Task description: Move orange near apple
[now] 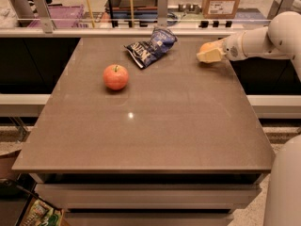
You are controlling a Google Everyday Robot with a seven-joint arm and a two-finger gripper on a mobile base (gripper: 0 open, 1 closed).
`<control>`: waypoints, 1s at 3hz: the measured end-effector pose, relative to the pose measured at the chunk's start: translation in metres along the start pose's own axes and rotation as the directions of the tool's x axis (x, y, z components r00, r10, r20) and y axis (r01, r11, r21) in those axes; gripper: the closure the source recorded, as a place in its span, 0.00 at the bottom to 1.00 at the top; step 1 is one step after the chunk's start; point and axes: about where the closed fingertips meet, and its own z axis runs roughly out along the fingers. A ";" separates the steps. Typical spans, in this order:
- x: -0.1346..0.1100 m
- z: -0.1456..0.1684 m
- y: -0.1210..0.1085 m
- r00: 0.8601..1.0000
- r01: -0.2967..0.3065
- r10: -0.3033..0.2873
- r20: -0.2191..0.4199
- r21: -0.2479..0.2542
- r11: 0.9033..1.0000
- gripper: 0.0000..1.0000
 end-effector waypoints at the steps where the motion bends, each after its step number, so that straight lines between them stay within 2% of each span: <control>1: 0.000 0.000 0.000 1.000 0.000 0.000 0.000 0.000 1.000 1.00; 3: 0.000 0.000 0.000 1.000 0.000 0.000 0.000 0.000 1.000 1.00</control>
Offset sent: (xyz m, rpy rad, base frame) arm -0.0165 -0.0103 0.0100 -0.0459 0.0095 -0.0410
